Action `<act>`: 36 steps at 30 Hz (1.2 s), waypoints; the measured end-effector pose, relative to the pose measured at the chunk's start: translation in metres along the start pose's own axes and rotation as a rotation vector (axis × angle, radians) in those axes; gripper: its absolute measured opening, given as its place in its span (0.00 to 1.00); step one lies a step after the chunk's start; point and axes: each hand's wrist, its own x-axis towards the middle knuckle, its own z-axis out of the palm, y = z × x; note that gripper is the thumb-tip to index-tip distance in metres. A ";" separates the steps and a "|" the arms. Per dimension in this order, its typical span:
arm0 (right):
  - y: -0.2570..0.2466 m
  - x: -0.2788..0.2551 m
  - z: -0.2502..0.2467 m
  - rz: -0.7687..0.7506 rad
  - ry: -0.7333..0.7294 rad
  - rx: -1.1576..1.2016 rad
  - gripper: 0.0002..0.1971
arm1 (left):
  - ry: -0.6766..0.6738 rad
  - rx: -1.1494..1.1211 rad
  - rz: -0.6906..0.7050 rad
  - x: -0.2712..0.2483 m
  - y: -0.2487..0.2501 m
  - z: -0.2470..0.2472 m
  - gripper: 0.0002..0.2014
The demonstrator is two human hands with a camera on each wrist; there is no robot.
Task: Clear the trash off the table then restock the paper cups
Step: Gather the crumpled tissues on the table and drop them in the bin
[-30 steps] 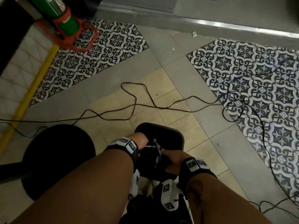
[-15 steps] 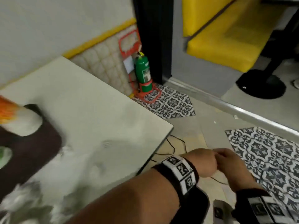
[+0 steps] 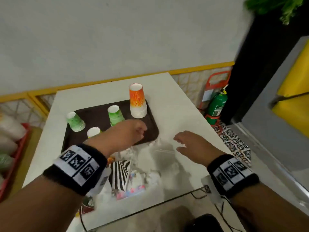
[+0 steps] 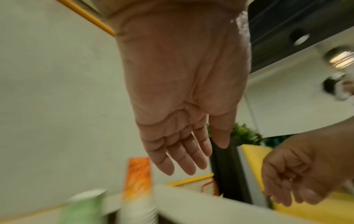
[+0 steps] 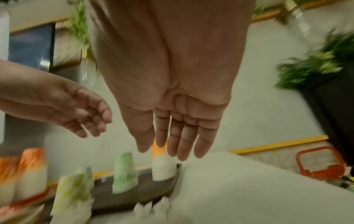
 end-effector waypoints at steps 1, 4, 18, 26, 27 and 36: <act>-0.004 0.012 0.009 -0.012 -0.057 -0.069 0.20 | -0.001 -0.018 -0.056 -0.012 -0.025 0.003 0.16; -0.010 0.042 0.033 0.011 -0.166 -0.239 0.22 | -0.042 0.012 -0.149 -0.040 -0.069 0.021 0.24; -0.012 0.069 0.062 0.111 -0.212 -0.287 0.15 | 0.120 -0.001 -0.139 -0.036 -0.103 0.080 0.34; -0.043 0.105 0.052 0.483 -0.069 0.095 0.46 | -0.023 0.006 -0.194 0.016 -0.094 0.072 0.24; -0.049 0.109 0.056 0.513 -0.093 0.084 0.52 | -0.057 0.027 -0.202 0.020 -0.092 0.072 0.24; -0.056 0.132 0.080 0.520 -0.133 -0.112 0.20 | -0.217 0.183 -0.162 0.041 -0.091 0.079 0.23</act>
